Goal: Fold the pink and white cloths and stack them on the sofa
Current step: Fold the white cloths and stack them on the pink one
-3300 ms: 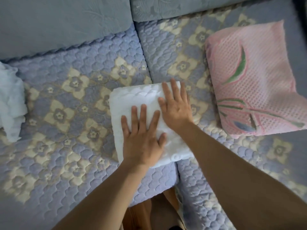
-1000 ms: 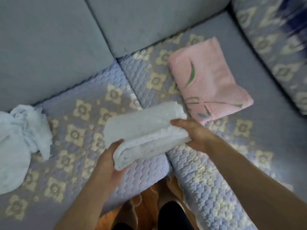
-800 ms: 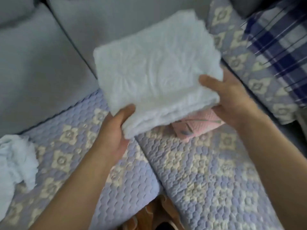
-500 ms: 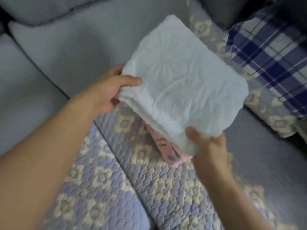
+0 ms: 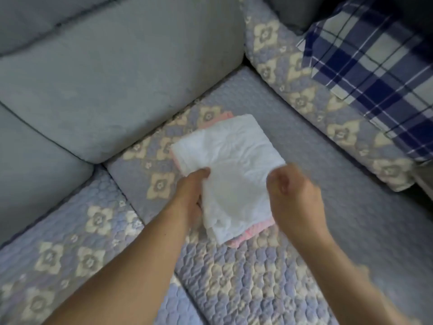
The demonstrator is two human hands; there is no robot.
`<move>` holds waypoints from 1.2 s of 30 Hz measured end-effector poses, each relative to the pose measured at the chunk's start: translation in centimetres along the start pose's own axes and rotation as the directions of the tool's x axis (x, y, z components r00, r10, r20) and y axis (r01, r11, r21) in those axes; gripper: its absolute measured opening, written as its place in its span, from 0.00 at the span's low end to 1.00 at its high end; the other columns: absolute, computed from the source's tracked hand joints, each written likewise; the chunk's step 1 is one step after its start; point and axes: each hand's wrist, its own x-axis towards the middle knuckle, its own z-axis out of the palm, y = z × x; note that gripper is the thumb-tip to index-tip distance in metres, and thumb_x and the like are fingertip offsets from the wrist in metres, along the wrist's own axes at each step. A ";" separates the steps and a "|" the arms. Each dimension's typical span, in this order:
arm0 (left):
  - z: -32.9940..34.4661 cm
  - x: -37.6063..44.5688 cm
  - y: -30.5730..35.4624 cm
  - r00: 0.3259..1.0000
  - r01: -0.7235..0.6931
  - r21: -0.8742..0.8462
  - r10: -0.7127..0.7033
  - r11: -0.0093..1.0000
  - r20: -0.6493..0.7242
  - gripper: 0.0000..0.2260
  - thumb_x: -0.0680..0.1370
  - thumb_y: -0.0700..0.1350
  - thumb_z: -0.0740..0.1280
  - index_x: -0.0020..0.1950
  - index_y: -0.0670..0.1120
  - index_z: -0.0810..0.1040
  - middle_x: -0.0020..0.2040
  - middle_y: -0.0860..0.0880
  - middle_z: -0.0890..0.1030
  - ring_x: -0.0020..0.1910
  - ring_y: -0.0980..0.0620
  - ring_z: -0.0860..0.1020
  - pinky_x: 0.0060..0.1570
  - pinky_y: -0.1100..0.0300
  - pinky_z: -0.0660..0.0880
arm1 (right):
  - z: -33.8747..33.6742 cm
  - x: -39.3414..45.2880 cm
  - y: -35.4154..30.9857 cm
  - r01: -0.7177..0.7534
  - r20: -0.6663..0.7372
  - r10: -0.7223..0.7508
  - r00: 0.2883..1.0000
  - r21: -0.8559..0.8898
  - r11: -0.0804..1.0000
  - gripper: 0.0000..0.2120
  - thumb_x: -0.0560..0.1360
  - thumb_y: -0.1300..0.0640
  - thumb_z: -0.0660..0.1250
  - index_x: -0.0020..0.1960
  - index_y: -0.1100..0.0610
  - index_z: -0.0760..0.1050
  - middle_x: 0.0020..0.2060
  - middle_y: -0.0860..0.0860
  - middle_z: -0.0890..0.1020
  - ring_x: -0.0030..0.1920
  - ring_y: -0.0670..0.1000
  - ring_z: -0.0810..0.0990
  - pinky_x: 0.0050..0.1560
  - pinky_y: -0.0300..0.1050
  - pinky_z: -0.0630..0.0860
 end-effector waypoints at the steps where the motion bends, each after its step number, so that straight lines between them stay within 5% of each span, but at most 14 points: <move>1: 0.4 -0.3 -0.3 0.999 -0.025 -0.026 0.024 0.999 -0.036 0.19 0.71 0.48 0.74 0.60 0.43 0.82 0.51 0.42 0.86 0.50 0.41 0.85 0.54 0.42 0.81 | 0.7 2.0 -0.1 0.102 -0.059 -0.106 0.993 -0.053 0.993 0.13 0.81 0.48 0.61 0.62 0.52 0.76 0.58 0.52 0.80 0.58 0.56 0.76 0.57 0.49 0.72; 4: 0.8 -0.9 -1.6 0.973 -0.159 -0.007 0.155 0.987 -0.168 0.17 0.74 0.47 0.72 0.61 0.45 0.80 0.51 0.45 0.86 0.48 0.44 0.85 0.51 0.44 0.82 | 5.5 7.2 1.0 0.214 0.185 -0.162 0.969 -0.309 0.927 0.30 0.82 0.39 0.51 0.80 0.50 0.54 0.79 0.55 0.58 0.76 0.60 0.57 0.77 0.57 0.54; 8: -1.3 -0.4 -1.2 0.938 -0.196 0.384 0.288 0.902 -0.196 0.27 0.76 0.63 0.67 0.67 0.47 0.72 0.56 0.50 0.82 0.50 0.47 0.82 0.49 0.51 0.80 | 10.1 8.6 4.1 0.309 0.309 -0.168 0.936 -0.490 0.815 0.33 0.82 0.35 0.40 0.82 0.48 0.42 0.81 0.52 0.45 0.80 0.59 0.47 0.79 0.59 0.46; 11: -2.6 0.8 1.0 0.904 -0.161 0.672 0.382 0.723 -0.195 0.30 0.77 0.64 0.64 0.71 0.45 0.66 0.55 0.49 0.75 0.56 0.42 0.79 0.49 0.56 0.72 | 9.9 9.0 3.9 0.302 0.307 -0.158 0.939 -0.510 0.805 0.32 0.81 0.35 0.39 0.81 0.48 0.40 0.81 0.52 0.44 0.80 0.59 0.46 0.79 0.59 0.44; 15: -5.4 0.7 1.6 0.906 -0.190 0.425 0.325 0.885 -0.272 0.32 0.74 0.71 0.56 0.70 0.51 0.67 0.58 0.44 0.81 0.53 0.41 0.82 0.56 0.42 0.79 | 9.0 7.8 1.6 0.232 0.262 -0.104 0.960 -0.527 0.817 0.32 0.83 0.39 0.46 0.82 0.50 0.45 0.81 0.55 0.48 0.80 0.61 0.44 0.79 0.61 0.42; 18: -10.6 -1.6 -1.1 0.905 -0.148 0.455 0.306 0.878 -0.296 0.28 0.73 0.67 0.60 0.66 0.51 0.70 0.56 0.42 0.81 0.54 0.39 0.81 0.57 0.40 0.78 | 9.2 3.7 -3.2 0.305 0.058 -0.306 0.950 -0.369 0.878 0.26 0.82 0.49 0.58 0.77 0.58 0.62 0.77 0.61 0.60 0.78 0.65 0.55 0.78 0.62 0.50; 20: -15.3 -3.7 -3.9 0.930 -0.072 0.516 0.244 0.854 -0.274 0.26 0.72 0.60 0.63 0.64 0.45 0.71 0.55 0.37 0.81 0.54 0.36 0.80 0.54 0.43 0.77 | 11.1 -0.2 -6.9 0.486 0.022 -0.495 0.869 -0.233 0.842 0.22 0.78 0.55 0.63 0.70 0.61 0.71 0.70 0.63 0.70 0.71 0.66 0.65 0.73 0.61 0.62; 23: -23.6 -8.4 -7.9 0.903 0.159 0.560 0.109 0.813 -0.415 0.25 0.79 0.51 0.66 0.74 0.45 0.65 0.61 0.36 0.79 0.53 0.40 0.79 0.48 0.52 0.72 | 16.1 -6.7 -10.6 0.602 0.257 -0.570 0.780 -0.062 0.796 0.19 0.74 0.56 0.61 0.62 0.62 0.76 0.59 0.62 0.76 0.60 0.65 0.73 0.63 0.57 0.71; 28: -40.6 -16.2 -13.5 0.770 0.282 0.391 0.036 0.876 -0.637 0.29 0.80 0.44 0.65 0.78 0.46 0.57 0.64 0.37 0.77 0.59 0.37 0.78 0.53 0.53 0.74 | 25.1 -19.1 -14.0 0.518 0.788 -0.200 0.582 -0.170 0.838 0.16 0.81 0.54 0.59 0.67 0.56 0.73 0.61 0.57 0.78 0.59 0.60 0.77 0.57 0.49 0.73; 31: -51.3 -20.0 -16.7 0.761 0.293 0.353 0.007 0.889 -0.648 0.28 0.80 0.43 0.65 0.78 0.43 0.59 0.66 0.38 0.75 0.63 0.39 0.76 0.55 0.55 0.72 | 30.8 -27.5 -16.0 0.509 0.916 -0.072 0.394 -0.152 0.847 0.14 0.83 0.52 0.57 0.65 0.54 0.73 0.56 0.55 0.80 0.45 0.54 0.79 0.44 0.46 0.75; 33: -57.9 -22.1 -19.4 0.774 0.309 0.367 -0.008 0.877 -0.633 0.28 0.80 0.44 0.65 0.78 0.43 0.59 0.66 0.38 0.75 0.63 0.39 0.76 0.53 0.56 0.71 | 35.0 -32.9 -17.4 0.505 0.956 -0.017 0.294 -0.140 0.852 0.14 0.83 0.51 0.57 0.64 0.54 0.74 0.58 0.54 0.79 0.49 0.54 0.80 0.48 0.47 0.77; 36: -67.7 -24.5 -24.1 0.796 0.333 0.360 -0.054 0.872 -0.603 0.28 0.81 0.44 0.65 0.78 0.44 0.58 0.66 0.40 0.74 0.63 0.41 0.75 0.53 0.57 0.68 | 42.3 -39.9 -21.4 0.354 0.960 0.000 0.279 -0.103 0.930 0.17 0.82 0.52 0.63 0.70 0.53 0.73 0.65 0.50 0.75 0.59 0.54 0.78 0.49 0.43 0.74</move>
